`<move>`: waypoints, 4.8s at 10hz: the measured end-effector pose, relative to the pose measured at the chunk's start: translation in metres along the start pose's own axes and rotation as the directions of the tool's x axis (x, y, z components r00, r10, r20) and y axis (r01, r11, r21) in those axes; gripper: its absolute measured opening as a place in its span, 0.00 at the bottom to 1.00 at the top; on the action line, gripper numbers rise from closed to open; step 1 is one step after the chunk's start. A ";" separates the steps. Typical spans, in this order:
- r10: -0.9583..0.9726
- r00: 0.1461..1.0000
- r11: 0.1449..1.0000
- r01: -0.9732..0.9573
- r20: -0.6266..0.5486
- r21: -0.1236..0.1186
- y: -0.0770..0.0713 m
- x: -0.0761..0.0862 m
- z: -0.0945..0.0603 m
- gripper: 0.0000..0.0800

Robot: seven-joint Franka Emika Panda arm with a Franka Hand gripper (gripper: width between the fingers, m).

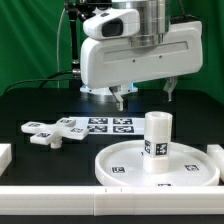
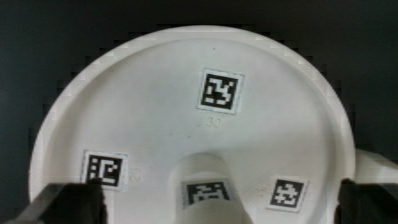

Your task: Assemble round table

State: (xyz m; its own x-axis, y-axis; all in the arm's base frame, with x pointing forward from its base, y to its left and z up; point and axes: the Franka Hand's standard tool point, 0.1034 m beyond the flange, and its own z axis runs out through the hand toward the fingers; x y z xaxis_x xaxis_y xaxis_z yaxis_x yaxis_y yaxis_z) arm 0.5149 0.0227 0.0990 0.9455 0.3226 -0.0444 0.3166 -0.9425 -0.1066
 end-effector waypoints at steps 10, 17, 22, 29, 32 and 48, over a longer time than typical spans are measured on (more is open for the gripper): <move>-0.176 0.984 0.984 0.175 -0.013 -0.036 0.080 -0.045 0.007 0.81; -0.084 0.991 0.986 0.068 -0.101 -0.150 0.136 -0.091 0.017 0.81; -0.050 0.996 0.991 0.040 -0.071 -0.128 0.138 -0.108 0.037 0.81; -0.034 0.998 0.993 0.028 -0.059 -0.114 0.140 -0.117 0.049 0.81; -0.035 0.998 0.994 0.030 -0.050 -0.109 0.139 -0.119 0.053 0.81; -0.053 0.998 0.993 0.048 -0.042 -0.110 0.137 -0.118 0.062 0.55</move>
Offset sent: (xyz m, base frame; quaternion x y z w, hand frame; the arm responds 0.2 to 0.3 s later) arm -0.0200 -0.0956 -0.0140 -0.0076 0.0612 -0.1112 0.9919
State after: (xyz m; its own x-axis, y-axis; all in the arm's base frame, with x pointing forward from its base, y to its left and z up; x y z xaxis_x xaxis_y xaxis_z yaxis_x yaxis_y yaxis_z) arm 0.4418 -0.1386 0.0277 0.9298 0.3679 0.0027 0.3679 -0.9299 0.0012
